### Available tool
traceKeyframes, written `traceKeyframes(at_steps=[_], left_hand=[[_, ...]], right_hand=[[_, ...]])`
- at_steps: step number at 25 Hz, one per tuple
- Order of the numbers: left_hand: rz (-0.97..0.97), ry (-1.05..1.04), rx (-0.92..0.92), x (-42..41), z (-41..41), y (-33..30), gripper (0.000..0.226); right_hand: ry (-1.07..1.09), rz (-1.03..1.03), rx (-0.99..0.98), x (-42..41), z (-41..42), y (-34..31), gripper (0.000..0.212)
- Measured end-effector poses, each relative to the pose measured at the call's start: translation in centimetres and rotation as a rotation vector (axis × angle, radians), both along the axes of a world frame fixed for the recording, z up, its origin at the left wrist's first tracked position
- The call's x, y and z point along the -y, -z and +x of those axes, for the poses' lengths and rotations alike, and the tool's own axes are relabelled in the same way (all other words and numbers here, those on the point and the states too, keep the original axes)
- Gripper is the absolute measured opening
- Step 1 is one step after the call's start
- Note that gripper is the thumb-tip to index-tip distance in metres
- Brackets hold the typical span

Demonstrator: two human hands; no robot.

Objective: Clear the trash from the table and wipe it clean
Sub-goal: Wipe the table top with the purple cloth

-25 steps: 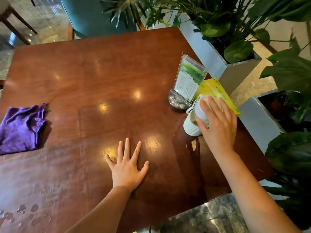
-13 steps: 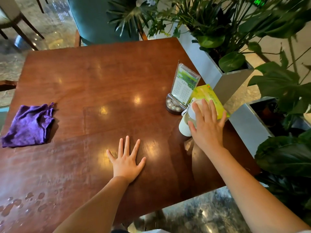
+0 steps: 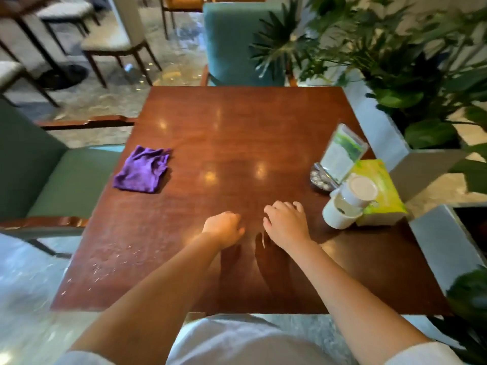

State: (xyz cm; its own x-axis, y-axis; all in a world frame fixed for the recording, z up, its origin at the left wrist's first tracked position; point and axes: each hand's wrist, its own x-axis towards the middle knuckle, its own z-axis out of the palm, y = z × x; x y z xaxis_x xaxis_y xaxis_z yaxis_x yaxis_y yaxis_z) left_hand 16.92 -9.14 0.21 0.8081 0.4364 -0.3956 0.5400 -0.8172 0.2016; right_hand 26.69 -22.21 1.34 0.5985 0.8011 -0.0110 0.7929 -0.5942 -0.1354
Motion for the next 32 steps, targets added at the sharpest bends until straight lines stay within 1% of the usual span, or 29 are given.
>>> traceKeyframes(at_steps=[5,9,12,17,20,22,25,29,31,32], left_hand=[[0.108,-0.155,0.061,-5.3,-4.8,-2.6,0.032],[0.203,-0.223,0.100,-10.6,-7.8,-4.1,0.029],[0.247,-0.240,0.110,-15.2,-9.8,-4.4,0.028],[0.333,-0.198,0.169,-23.1,-12.0,-2.6,0.034],[0.330,-0.182,0.251,-27.7,-11.7,-1.0,0.040],[0.313,-0.159,0.264,-30.3,-10.9,0.2,0.046],[0.283,-0.117,0.229,-33.5,-9.3,2.7,0.053],[0.203,-0.035,0.085,-35.8,-8.3,6.3,0.059],[0.140,-0.041,0.093,-36.1,-8.2,7.4,0.058],[0.113,-0.062,0.135,-36.0,-8.3,7.8,0.056]], right_hand=[[-0.198,-0.030,-0.032,-7.5,-2.2,-1.5,0.026],[-0.288,-0.022,-0.043,-13.4,-4.3,-2.8,0.028],[-0.315,-0.036,-0.047,-17.6,-5.6,-2.7,0.029],[-0.265,-0.081,-0.101,-24.8,-6.8,-1.7,0.034],[-0.220,-0.068,-0.132,-29.5,-6.5,-0.7,0.037],[-0.193,-0.050,-0.157,-32.3,-6.1,0.4,0.042],[-0.174,-0.047,-0.170,-36.2,-5.8,2.7,0.049],[-0.192,-0.097,-0.201,-39.0,-6.1,6.3,0.057],[-0.179,-0.123,-0.249,-39.1,-6.5,7.9,0.058],[-0.167,-0.112,-0.262,-38.9,-6.6,8.5,0.058]])
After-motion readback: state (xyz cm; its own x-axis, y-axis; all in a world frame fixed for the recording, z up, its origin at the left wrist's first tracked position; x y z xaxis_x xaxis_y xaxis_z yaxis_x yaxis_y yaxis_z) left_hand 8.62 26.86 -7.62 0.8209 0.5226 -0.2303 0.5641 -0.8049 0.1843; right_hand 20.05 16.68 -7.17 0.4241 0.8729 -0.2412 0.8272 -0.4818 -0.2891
